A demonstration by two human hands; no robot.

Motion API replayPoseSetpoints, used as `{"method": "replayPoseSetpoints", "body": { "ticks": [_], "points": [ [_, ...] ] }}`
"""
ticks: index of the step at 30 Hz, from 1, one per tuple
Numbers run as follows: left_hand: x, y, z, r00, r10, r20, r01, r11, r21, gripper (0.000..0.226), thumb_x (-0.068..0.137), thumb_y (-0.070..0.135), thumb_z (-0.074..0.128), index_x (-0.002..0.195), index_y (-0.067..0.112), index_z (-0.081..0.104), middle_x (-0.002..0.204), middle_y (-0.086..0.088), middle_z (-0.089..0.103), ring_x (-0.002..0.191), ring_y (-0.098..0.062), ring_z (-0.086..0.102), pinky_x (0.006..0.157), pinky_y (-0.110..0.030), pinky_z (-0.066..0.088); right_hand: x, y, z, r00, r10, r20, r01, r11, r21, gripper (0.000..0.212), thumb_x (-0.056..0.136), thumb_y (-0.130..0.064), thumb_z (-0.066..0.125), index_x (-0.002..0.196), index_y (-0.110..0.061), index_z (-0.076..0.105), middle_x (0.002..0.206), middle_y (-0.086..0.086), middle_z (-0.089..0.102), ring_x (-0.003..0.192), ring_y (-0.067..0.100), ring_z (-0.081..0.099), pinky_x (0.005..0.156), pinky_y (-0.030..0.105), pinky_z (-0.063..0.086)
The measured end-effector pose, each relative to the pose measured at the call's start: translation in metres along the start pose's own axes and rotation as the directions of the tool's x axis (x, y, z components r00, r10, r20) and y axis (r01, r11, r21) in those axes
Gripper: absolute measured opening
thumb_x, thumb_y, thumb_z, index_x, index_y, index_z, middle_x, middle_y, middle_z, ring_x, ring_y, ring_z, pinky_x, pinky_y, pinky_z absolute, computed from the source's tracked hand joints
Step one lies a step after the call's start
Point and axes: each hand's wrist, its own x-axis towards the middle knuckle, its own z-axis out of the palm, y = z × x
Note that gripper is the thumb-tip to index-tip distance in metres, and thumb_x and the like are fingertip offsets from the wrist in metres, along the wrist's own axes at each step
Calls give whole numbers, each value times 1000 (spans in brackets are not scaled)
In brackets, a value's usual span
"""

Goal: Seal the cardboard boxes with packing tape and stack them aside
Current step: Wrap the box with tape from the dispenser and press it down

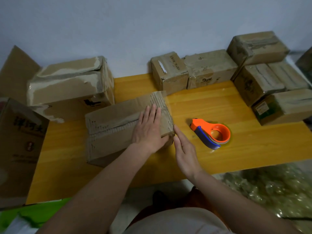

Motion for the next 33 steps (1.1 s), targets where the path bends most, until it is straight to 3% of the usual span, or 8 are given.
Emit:
{"method": "replayPoseSetpoints", "body": {
  "ticks": [8, 12, 17, 20, 23, 26, 30, 33],
  "points": [
    [-2, 0, 0, 1000, -15, 10, 15, 1000, -16, 104, 87, 74, 35, 153, 14, -17, 159, -5, -25, 146, -22, -23, 122, -41, -5, 45, -7, -18, 984, 143, 111, -138, 989, -48, 43, 104, -28, 33, 141, -9, 45, 144, 5, 46, 137, 17, 37, 109, 24, 27],
    [0, -1, -2, 1000, -8, 21, 8, 1000, -13, 103, 87, 73, 35, 153, 13, -16, 160, -6, -23, 147, -22, -21, 122, -41, -6, 58, -20, -13, 988, 101, 117, -107, 993, 41, 45, 104, -27, 32, 146, -11, 35, 151, 1, 35, 141, 13, 29, 114, 23, 19],
    [3, -3, -1, 1000, -10, 23, 11, 1000, -13, 102, 87, 72, 35, 153, 14, -17, 160, -6, -24, 147, -22, -23, 122, -41, -7, 70, -17, -6, 957, 168, 236, -185, 981, 53, 45, 103, -31, 36, 144, -12, 40, 147, 2, 42, 137, 15, 36, 115, 30, 27],
    [1, -2, 1, 1000, -11, 22, 12, 1000, -20, 103, 87, 75, 33, 152, 14, -19, 158, -5, -27, 146, -22, -25, 121, -41, -8, 80, -22, -15, 928, 209, 308, -233, 971, 44, 48, 102, -40, 33, 139, -13, 47, 137, -1, 51, 127, 12, 45, 105, 26, 34],
    [0, -2, 3, 1000, -3, 10, 4, 1000, -10, 103, 86, 77, 30, 152, 14, -18, 159, -5, -26, 145, -22, -25, 121, -41, -7, 92, -29, -17, 964, 167, 208, -185, 980, 69, 50, 103, -38, 30, 146, -13, 35, 150, 0, 36, 139, 13, 31, 115, 29, 22],
    [2, -3, 4, 1000, -5, 23, 4, 1000, 5, 104, 85, 79, 28, 152, 14, -20, 158, -6, -27, 146, -23, -25, 122, -42, -5, 97, -32, -6, 952, 143, 270, -178, 978, 109, 49, 104, -35, 31, 148, -15, 30, 155, 1, 29, 142, 13, 26, 119, 35, 18],
    [4, -3, 4, 999, -5, 33, 4, 1000, 8, 104, 86, 78, 28, 152, 14, -20, 158, -6, -28, 145, -23, -27, 121, -43, -7, 113, -37, -9, 931, 170, 322, -195, 980, 47, 49, 102, -40, 32, 142, -14, 42, 146, 2, 43, 129, 12, 42, 103, 22, 31],
    [3, -3, 5, 999, 8, 33, -9, 1000, 14, 103, 86, 78, 28, 152, 14, -20, 158, -6, -28, 144, -23, -28, 121, -43, -7, 126, -43, -8, 966, 134, 222, -157, 983, 90, 46, 103, -32, 36, 144, -12, 38, 150, 1, 38, 137, 13, 34, 102, 16, 23]
  ]
}}
